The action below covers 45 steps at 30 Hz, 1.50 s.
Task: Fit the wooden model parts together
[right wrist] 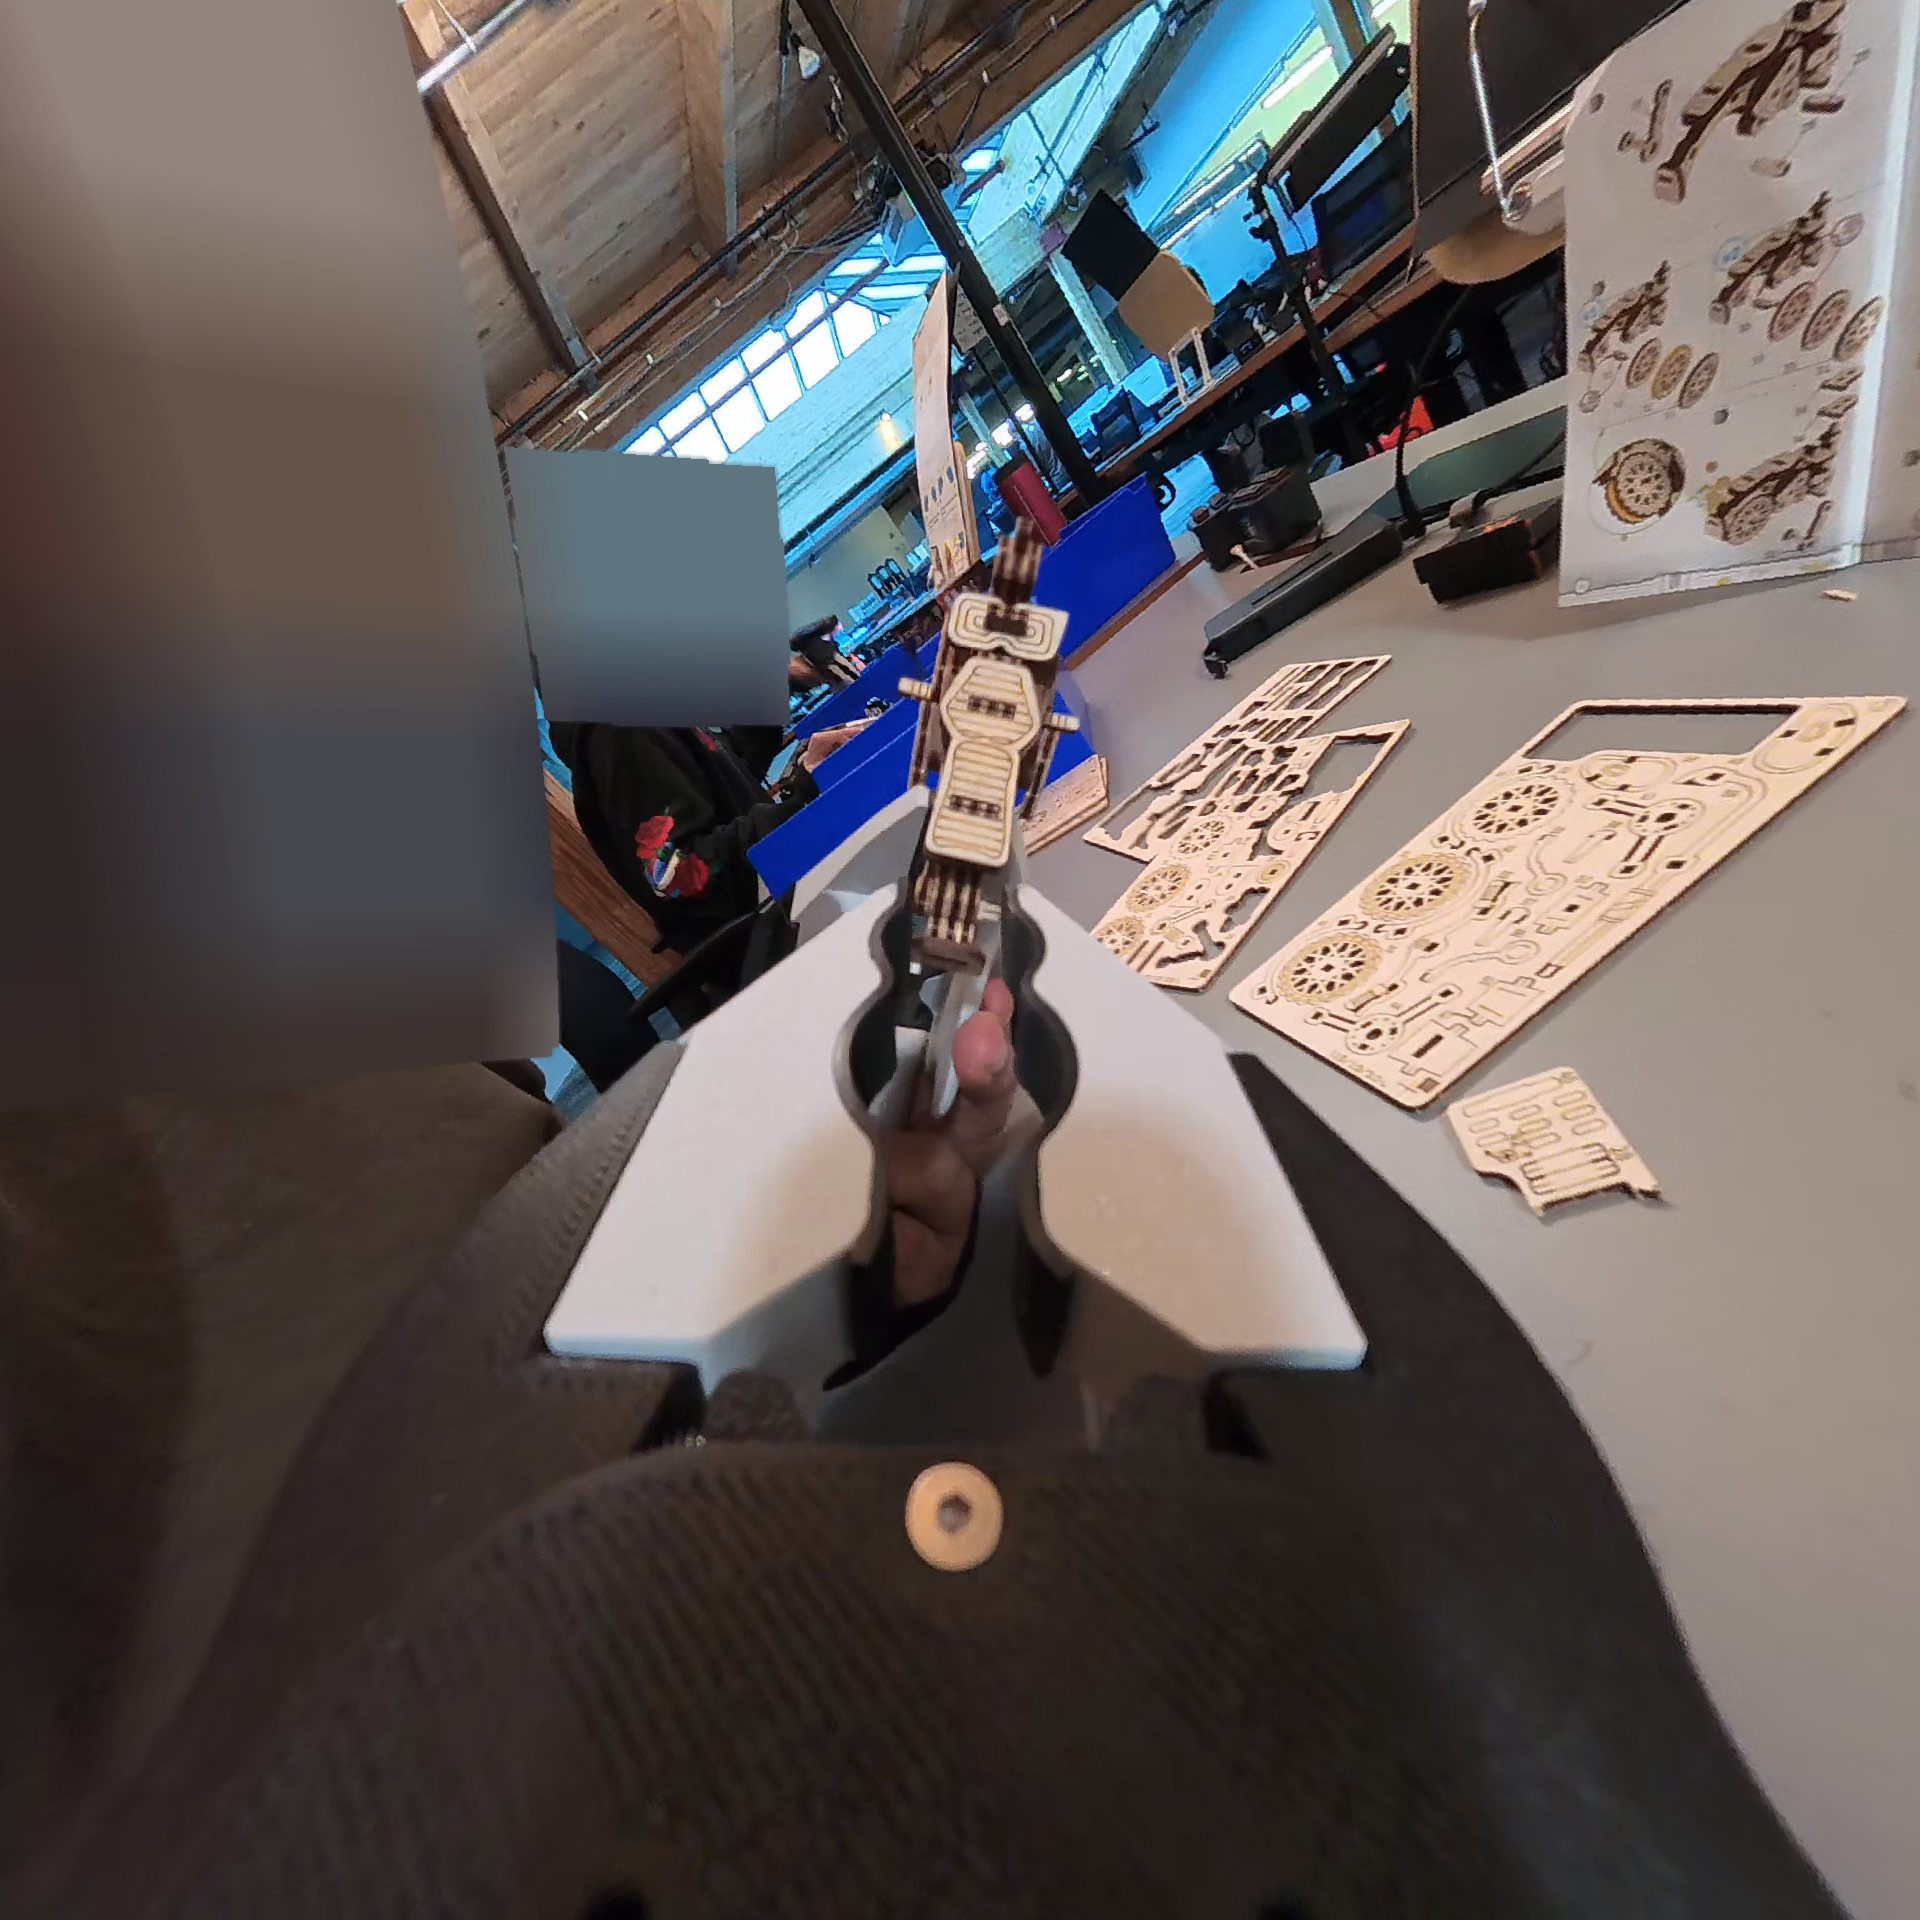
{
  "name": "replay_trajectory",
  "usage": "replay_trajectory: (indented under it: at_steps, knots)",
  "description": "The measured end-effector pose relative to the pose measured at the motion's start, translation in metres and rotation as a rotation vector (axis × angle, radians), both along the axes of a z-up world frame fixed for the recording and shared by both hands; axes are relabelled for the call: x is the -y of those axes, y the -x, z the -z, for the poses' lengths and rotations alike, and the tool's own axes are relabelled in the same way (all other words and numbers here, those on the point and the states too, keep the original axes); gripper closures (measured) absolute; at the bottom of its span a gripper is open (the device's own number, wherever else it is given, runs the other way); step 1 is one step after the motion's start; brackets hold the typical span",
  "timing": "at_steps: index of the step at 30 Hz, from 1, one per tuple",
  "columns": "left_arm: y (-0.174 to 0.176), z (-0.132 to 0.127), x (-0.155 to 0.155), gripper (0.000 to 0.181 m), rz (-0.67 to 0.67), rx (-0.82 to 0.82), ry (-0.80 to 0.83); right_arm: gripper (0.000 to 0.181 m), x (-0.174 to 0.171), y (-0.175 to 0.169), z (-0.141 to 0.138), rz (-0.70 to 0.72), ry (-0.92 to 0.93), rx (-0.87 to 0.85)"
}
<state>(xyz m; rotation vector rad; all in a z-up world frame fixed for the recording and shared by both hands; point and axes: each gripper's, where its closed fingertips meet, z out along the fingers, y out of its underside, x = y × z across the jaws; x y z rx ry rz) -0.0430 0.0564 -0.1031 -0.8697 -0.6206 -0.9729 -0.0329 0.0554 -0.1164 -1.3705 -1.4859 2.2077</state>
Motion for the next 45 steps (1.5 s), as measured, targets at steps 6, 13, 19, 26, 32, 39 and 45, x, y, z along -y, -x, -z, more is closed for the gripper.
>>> replay_trajectory:
  at_steps: [6, 13, 19, 26, 32, 39, 45]
  knots:
    - [-0.003, 0.006, -0.006, 0.174, 0.013, -0.012, 0.050, 0.165, -0.004, -0.003, 0.004, -0.022, 0.055, 0.050]
    - [-0.004, 0.013, -0.011, 0.174, 0.027, -0.002, 0.119, 0.167, -0.004, -0.005, 0.015, -0.074, 0.110, 0.126]
    - [-0.004, 0.012, -0.010, 0.175, 0.037, 0.011, 0.103, 0.167, -0.001, -0.004, 0.015, -0.089, 0.093, 0.122]
    - [-0.004, 0.011, -0.010, 0.174, 0.046, 0.024, 0.098, 0.166, 0.001, -0.004, 0.015, -0.094, 0.046, 0.136]
    - [-0.002, 0.013, -0.011, 0.170, 0.094, 0.088, 0.082, 0.167, -0.002, -0.003, 0.015, -0.089, 0.075, 0.150]
    - [-0.011, 0.017, -0.018, 0.148, 0.151, 0.069, 0.144, 0.167, -0.024, 0.000, 0.007, -0.055, 0.241, 0.152]
    - [-0.014, 0.026, -0.022, 0.157, 0.189, 0.126, 0.178, 0.167, -0.018, 0.001, 0.011, -0.037, 0.167, 0.140]
